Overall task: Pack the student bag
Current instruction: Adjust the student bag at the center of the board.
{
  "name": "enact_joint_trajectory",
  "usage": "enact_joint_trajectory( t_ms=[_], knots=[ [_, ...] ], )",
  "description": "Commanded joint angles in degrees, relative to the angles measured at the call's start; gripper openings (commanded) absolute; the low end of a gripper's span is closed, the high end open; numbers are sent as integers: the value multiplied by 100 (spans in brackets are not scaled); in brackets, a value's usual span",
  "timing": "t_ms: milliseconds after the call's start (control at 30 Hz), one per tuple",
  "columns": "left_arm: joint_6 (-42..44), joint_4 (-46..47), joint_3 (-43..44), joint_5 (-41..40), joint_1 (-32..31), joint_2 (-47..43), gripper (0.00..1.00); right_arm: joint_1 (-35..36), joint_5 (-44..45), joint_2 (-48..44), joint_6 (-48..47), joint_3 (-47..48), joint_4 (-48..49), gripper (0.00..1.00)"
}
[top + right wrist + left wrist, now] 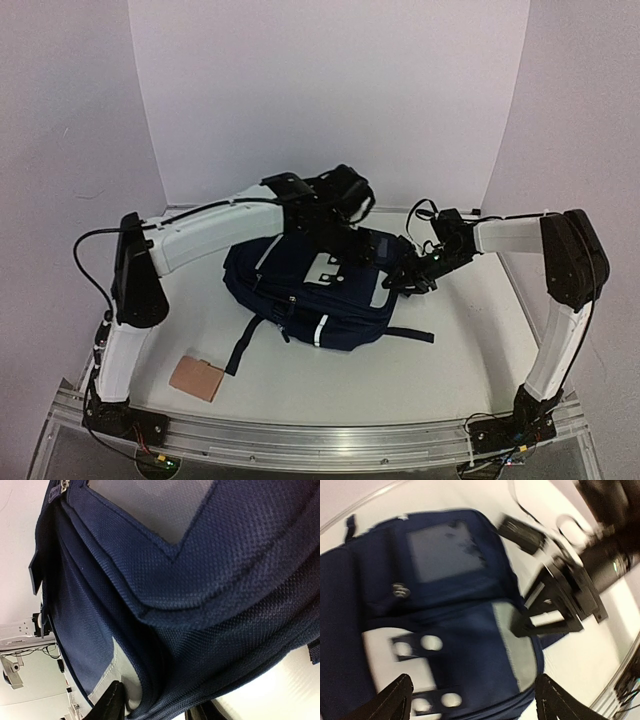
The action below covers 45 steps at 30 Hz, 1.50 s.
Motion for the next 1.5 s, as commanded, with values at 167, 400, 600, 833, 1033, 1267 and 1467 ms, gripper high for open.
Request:
enact_joint_trajectory(
  t_ms=[167, 400, 600, 833, 1033, 1267, 1467],
  knots=[
    [370, -1710, 1733, -1031, -287, 1418, 80, 58, 30, -214, 250, -56, 373, 39],
    [343, -2311, 1682, -1869, -457, 1659, 76, 56, 81, -289, 287, -115, 365, 39],
    [305, -2493, 1649, -2405, -459, 1548, 69, 62, 331, -251, 360, -150, 365, 36],
    [274, -2628, 1658, -2488, -385, 1409, 34, 61, 656, -282, 390, -87, 356, 11],
    [-178, -2148, 993, -2081, -20, 744, 0, 60, 971, -274, 394, 9, 330, 0],
    [-1226, -899, -1019, -1263, 918, -723, 0, 17, 1526, -309, 219, 149, 163, 0],
    [-2103, -79, -2784, -602, 1592, -1153, 0, -173, 1852, -183, -3, 365, 74, 0]
  ],
)
